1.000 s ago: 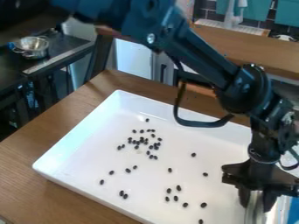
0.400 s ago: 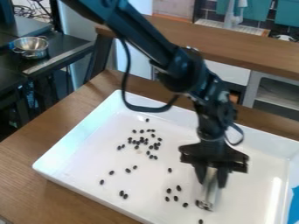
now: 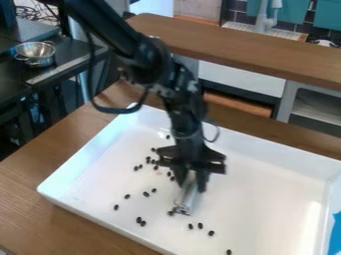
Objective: Sweep into pile
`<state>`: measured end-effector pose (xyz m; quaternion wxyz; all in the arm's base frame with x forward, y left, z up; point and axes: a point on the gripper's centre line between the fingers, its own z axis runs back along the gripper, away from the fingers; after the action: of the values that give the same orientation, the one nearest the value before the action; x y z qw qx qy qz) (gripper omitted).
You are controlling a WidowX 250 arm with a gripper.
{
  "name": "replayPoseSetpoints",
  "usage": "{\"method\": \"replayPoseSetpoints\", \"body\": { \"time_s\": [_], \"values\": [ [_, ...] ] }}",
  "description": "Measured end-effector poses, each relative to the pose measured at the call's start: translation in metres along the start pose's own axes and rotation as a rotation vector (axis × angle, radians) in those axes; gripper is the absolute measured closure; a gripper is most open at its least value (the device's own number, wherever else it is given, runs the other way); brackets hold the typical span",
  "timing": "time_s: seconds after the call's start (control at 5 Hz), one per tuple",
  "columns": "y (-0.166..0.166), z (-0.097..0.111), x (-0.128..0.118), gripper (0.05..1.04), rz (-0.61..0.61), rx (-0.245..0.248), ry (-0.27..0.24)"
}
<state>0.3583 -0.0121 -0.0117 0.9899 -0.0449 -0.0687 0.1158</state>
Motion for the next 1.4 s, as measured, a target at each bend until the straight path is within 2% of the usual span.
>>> {"method": "replayPoseSetpoints", "body": {
  "time_s": [0.4,0.6,0.8,1.0,1.2,1.4],
  "values": [
    [0.070,0.008,-0.005,0.700,-0.015,0.039,0.057],
    [0.101,0.012,-0.010,0.700,-0.044,0.058,0.040],
    [0.111,0.014,-0.011,0.700,-0.058,0.066,0.012],
    [0.096,0.027,-0.021,0.700,-0.030,-0.015,0.030],
    [0.048,0.057,-0.017,0.700,-0.007,-0.114,-0.018],
    [-0.004,0.067,-0.023,0.700,0.021,-0.143,-0.034]
  ]
}}
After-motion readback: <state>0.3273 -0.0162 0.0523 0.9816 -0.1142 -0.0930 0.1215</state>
